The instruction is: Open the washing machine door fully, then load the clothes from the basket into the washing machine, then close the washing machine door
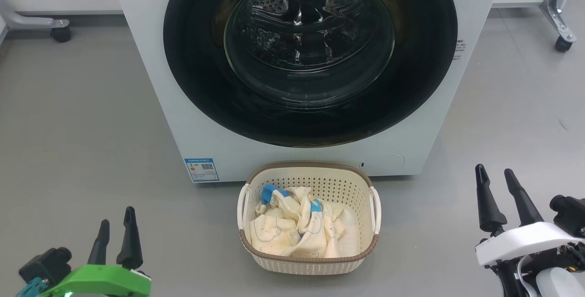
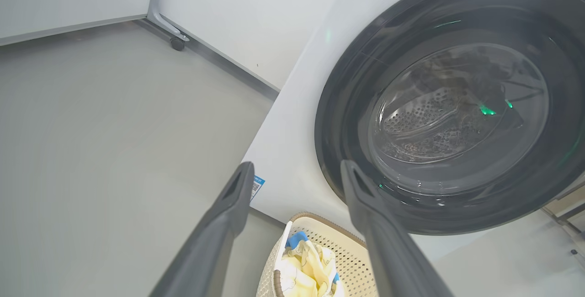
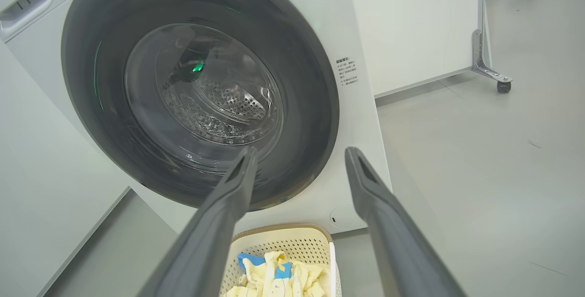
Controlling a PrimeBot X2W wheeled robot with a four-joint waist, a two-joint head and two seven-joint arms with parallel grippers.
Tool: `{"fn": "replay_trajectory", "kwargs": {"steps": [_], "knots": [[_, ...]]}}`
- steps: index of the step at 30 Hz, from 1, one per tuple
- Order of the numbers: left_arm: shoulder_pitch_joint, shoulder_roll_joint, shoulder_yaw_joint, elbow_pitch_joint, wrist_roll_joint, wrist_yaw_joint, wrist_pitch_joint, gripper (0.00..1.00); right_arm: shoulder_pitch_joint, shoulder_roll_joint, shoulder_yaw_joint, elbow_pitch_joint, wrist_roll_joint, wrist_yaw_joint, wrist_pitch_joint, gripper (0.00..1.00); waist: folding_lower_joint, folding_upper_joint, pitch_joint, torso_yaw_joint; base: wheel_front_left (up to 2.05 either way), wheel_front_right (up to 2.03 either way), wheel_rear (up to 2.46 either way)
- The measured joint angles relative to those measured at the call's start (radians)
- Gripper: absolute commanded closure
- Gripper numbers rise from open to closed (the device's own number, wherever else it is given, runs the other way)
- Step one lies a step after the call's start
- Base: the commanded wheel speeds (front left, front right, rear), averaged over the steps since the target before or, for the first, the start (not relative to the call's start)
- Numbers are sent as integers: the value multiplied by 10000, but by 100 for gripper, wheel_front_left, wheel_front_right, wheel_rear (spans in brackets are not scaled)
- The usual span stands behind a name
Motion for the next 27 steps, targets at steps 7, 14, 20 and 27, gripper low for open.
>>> {"fn": "replay_trajectory", "kwargs": {"steps": [7, 14, 20, 27], "knots": [[0, -4, -138, -61, 1593, -6, -178, 0, 83, -2, 132, 81, -1066, 0, -192, 0, 0, 0, -20, 35, 0, 0, 0], [3, -12, -165, -56, 2997, -8, -399, 0, 94, -2, 127, 270, -2184, 2, -424, 0, 0, 0, -64, 30, 0, 0, 0], [12, -42, -127, -50, 4121, -8, -531, 0, 259, -29, 92, 533, -3127, 2, -619, 0, 0, 0, -97, 1, 0, 0, 0], [18, -222, 73, -54, 4646, -8, -616, 0, 300, 13, -81, 723, -3440, 4, -704, 0, 0, 0, -89, -26, 0, 0, 0]]}}
